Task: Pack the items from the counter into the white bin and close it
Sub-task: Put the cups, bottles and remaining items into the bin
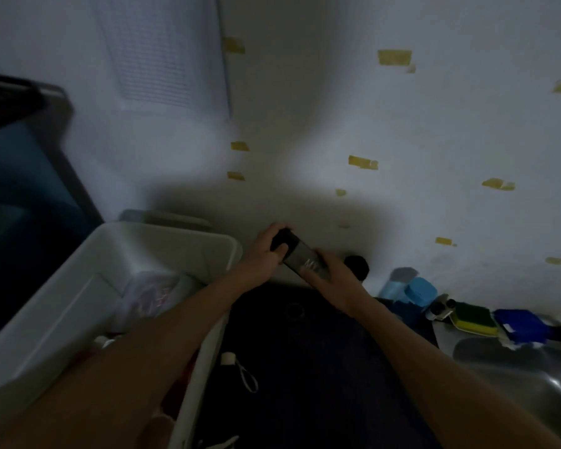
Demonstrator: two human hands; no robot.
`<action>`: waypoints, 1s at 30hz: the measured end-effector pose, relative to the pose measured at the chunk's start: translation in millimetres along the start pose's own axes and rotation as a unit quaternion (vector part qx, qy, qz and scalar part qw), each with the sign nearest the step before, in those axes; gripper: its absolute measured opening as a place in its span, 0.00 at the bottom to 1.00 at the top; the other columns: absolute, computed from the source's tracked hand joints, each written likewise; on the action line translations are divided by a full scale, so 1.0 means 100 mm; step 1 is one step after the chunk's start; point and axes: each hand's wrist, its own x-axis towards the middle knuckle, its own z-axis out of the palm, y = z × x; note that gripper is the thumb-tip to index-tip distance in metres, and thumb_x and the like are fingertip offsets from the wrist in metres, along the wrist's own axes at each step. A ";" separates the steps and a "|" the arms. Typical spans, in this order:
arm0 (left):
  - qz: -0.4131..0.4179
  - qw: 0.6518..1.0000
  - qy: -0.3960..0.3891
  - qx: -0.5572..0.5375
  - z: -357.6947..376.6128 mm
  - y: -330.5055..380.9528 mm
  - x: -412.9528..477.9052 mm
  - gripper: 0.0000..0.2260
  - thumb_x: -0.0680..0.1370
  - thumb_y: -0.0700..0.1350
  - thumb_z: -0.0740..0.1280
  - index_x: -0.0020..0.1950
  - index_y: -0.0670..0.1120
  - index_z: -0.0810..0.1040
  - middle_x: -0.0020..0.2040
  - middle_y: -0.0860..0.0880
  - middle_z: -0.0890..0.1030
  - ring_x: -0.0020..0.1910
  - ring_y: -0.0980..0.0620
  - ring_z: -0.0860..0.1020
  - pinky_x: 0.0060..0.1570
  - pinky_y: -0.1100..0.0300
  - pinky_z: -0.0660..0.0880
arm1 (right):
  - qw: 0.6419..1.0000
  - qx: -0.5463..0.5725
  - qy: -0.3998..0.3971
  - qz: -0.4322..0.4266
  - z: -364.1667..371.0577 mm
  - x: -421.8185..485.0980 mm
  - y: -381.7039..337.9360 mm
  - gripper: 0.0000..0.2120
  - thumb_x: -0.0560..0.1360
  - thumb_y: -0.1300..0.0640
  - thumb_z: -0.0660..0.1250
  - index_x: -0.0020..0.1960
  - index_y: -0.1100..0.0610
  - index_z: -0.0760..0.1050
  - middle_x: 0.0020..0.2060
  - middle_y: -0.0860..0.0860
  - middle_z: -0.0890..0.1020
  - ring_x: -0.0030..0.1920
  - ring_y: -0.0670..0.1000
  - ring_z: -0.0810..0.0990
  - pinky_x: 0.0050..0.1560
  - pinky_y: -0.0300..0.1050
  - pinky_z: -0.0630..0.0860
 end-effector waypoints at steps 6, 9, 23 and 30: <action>-0.058 0.984 0.065 -0.155 -0.62 0.14 -0.31 0.14 0.82 0.32 0.56 0.60 0.48 0.72 0.60 0.43 0.73 0.54 0.43 0.75 0.51 0.45 0.78 | 0.998 -0.063 -0.018 -0.003 0.12 0.02 -0.44 0.27 0.71 0.28 0.60 0.62 0.44 0.72 0.48 0.43 0.81 0.44 0.44 0.80 0.45 0.45 0.80; -0.075 0.974 0.113 -0.182 -0.97 0.13 -0.45 0.14 0.83 0.33 0.56 0.63 0.45 0.73 0.57 0.43 0.74 0.48 0.47 0.77 0.45 0.55 0.80 | 0.996 -0.079 -0.021 -0.015 0.26 0.05 -0.76 0.25 0.70 0.27 0.59 0.50 0.46 0.76 0.39 0.45 0.80 0.38 0.47 0.80 0.38 0.45 0.76; -0.117 0.969 0.213 -0.044 -2.27 -0.68 -1.10 0.12 0.82 0.49 0.62 0.64 0.48 0.75 0.57 0.51 0.77 0.52 0.57 0.75 0.48 0.68 0.70 | 0.981 -0.146 -0.077 -0.099 1.44 0.21 -1.89 0.34 0.68 0.25 0.61 0.62 0.49 0.76 0.53 0.47 0.82 0.48 0.48 0.81 0.48 0.49 0.81; -0.188 0.962 0.196 -0.022 -2.61 -1.11 -1.20 0.17 0.80 0.53 0.63 0.67 0.50 0.71 0.65 0.47 0.75 0.60 0.50 0.75 0.56 0.57 0.72 | 0.979 -0.114 -0.139 -0.096 1.91 0.26 -1.99 0.25 0.71 0.37 0.69 0.61 0.52 0.74 0.53 0.50 0.81 0.48 0.49 0.80 0.49 0.47 0.79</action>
